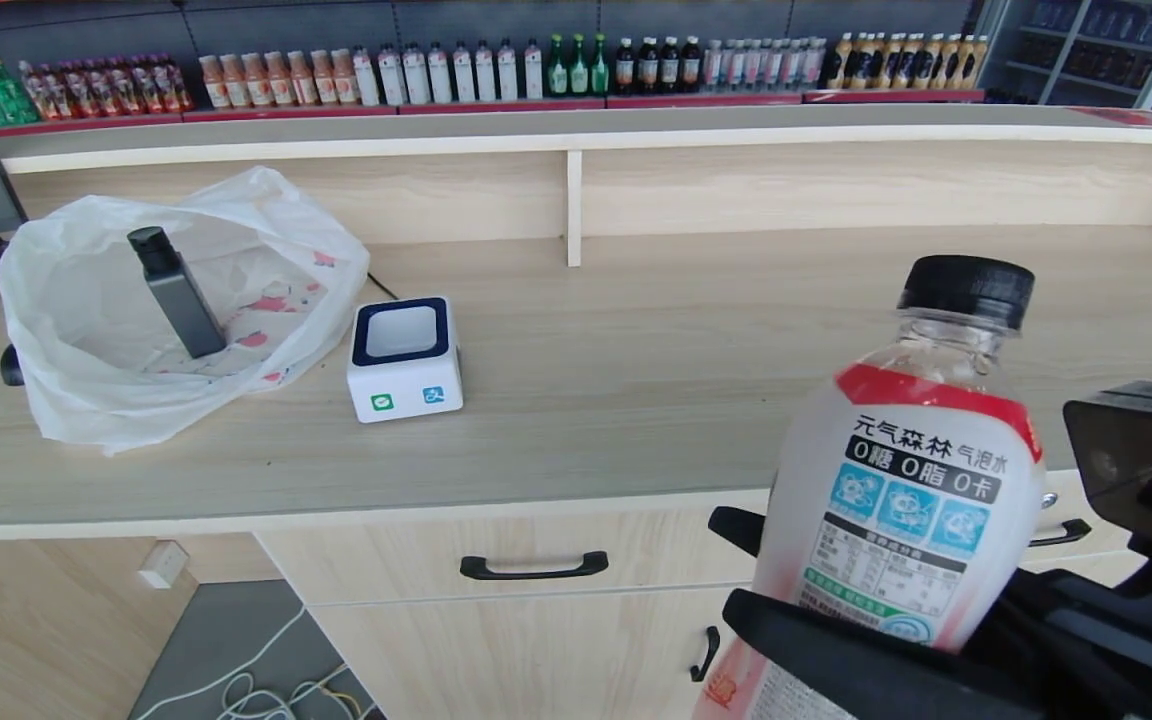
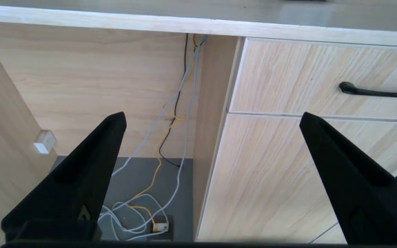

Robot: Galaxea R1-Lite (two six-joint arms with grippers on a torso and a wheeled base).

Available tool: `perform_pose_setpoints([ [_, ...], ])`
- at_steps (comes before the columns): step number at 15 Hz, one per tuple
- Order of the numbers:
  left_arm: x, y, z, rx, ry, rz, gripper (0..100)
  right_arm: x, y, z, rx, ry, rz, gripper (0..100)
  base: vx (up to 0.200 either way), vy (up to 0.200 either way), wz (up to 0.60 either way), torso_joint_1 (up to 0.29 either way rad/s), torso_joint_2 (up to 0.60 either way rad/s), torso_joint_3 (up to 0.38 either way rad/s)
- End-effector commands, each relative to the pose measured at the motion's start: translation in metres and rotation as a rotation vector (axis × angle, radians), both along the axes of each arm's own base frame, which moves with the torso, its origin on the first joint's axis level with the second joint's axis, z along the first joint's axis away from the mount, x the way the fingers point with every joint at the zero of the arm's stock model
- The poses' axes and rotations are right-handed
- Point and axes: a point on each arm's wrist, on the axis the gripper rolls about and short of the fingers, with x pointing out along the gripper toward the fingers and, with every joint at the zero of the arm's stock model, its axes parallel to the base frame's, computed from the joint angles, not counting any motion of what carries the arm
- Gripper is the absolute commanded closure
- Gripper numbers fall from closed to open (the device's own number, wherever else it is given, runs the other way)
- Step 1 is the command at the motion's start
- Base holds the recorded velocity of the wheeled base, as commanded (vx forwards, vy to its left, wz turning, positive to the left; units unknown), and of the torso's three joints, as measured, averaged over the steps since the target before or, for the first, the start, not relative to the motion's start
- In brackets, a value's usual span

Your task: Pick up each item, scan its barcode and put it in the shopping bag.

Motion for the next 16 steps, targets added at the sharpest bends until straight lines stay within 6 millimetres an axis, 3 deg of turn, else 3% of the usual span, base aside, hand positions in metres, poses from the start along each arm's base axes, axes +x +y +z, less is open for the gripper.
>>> perform_pose_setpoints([
  [1, 0.0, 0.0, 0.0, 0.0, 0.0, 0.0, 0, 0.003, 0.01, -0.004, -0.01, 0.024, 0.052, 100, 0.0, 0.0, 0.0, 0.0, 0.0, 0.0],
  [6, 0.0, 0.0, 0.0, 0.0, 0.0, 0.0, 0, 0.025, 0.045, -0.013, 0.033, 0.069, 0.101, 100, 0.0, 0.0, 0.0, 0.0, 0.0, 0.0],
  [8, 0.0, 0.0, 0.0, 0.0, 0.0, 0.0, 0, 0.025, 0.055, -0.012, 0.042, 0.096, 0.157, 100, 0.0, 0.0, 0.0, 0.0, 0.0, 0.0],
  [16, 0.0, 0.0, 0.0, 0.0, 0.0, 0.0, 0, 0.023, 0.066, -0.012, 0.043, 0.134, 0.285, 100, 0.0, 0.0, 0.0, 0.0, 0.0, 0.0],
])
